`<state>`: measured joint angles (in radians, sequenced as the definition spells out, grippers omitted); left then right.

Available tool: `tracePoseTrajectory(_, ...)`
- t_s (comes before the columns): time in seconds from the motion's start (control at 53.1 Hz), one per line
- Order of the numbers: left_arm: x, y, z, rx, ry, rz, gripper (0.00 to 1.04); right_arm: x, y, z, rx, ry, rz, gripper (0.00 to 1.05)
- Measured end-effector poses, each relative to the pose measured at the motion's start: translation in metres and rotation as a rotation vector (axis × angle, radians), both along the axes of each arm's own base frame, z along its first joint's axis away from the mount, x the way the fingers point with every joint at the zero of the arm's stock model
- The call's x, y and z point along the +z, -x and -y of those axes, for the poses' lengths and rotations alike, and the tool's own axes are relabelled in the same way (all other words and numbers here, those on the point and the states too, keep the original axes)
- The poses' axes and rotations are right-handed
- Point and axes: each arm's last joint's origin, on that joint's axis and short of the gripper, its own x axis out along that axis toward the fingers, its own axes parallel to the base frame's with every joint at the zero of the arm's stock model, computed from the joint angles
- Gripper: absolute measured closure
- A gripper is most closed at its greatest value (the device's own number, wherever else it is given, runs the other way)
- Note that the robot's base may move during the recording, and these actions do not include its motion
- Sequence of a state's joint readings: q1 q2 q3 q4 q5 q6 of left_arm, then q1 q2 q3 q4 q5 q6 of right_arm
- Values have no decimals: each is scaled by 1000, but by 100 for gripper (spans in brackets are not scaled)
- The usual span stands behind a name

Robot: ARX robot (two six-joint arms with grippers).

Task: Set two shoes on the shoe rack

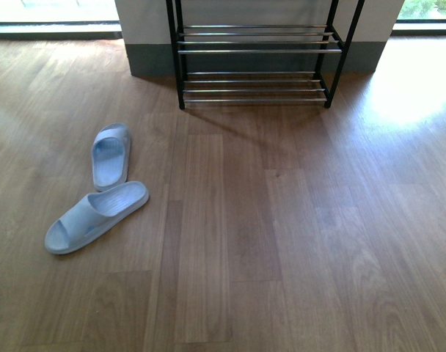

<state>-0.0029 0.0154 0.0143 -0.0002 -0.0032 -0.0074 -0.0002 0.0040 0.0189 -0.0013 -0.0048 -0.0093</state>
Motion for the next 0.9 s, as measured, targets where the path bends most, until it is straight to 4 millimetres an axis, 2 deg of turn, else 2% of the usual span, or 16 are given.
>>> tracePoseTrajectory(0.903,0,0,0,-2,0,0,9,0,0,0,-4,0,0,9)
